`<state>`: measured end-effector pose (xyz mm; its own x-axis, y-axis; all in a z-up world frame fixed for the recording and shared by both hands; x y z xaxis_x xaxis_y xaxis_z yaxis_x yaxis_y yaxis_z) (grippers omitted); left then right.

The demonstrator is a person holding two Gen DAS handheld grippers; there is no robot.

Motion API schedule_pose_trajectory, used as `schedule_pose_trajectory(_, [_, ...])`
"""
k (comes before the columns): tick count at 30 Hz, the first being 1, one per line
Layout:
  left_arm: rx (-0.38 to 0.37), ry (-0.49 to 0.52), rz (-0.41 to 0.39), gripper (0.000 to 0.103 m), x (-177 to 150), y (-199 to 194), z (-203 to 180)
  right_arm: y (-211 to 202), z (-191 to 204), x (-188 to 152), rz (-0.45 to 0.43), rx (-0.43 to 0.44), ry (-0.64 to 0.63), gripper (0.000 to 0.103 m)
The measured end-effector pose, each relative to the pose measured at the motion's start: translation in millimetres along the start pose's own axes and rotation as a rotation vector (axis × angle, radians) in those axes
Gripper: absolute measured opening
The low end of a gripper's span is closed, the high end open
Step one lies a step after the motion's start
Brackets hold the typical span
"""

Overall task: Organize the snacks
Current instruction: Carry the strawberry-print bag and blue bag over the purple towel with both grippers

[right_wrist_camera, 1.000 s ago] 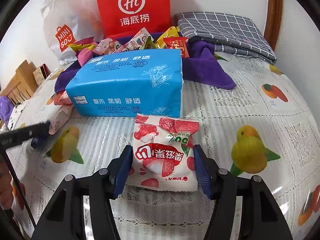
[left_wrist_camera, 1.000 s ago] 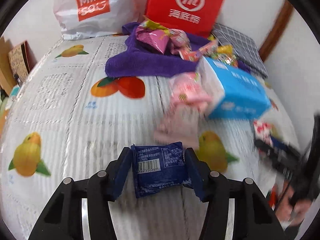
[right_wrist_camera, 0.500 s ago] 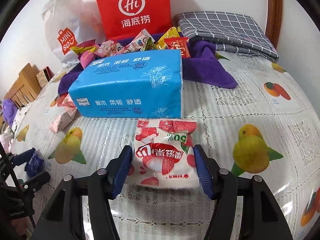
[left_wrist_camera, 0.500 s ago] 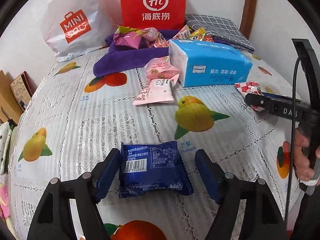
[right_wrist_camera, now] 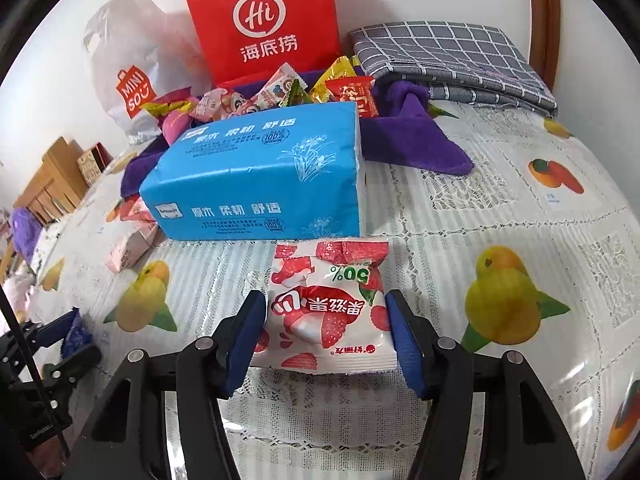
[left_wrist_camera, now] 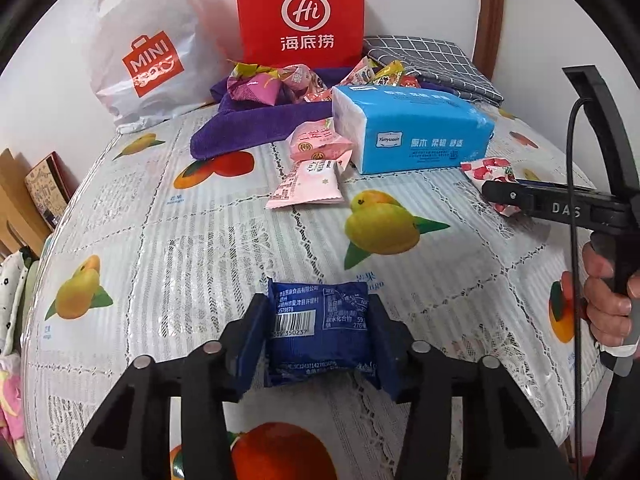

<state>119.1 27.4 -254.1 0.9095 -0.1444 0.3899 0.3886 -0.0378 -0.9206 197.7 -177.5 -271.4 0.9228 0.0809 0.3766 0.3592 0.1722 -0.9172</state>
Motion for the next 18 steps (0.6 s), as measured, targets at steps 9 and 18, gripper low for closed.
schedule_pose_trajectory(9, [-0.099, -0.043, 0.004, 0.038, 12.1, -17.1, 7.2, -5.9, 2.5, -5.1, -0.006, 0.017, -0.02, 0.057])
schedule_pose_trajectory(18, [-0.133, -0.028, -0.057, 0.038, 60.4, -44.7, 5.7, -46.6, 14.6, 7.5, -0.07, 0.067, -0.053, 0.057])
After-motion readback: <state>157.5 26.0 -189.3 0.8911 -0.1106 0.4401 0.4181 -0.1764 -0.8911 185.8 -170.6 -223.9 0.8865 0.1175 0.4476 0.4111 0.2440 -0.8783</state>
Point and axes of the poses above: each gripper's, at about its wrist camera, not at the fingertips, and y roughly the way its jaws point, z to its left, x to its top, the point moved 7 cm from there along y, roughly the way its jaws point, and after that the axes turned 15 degrees about z, right-handed, at the moved point
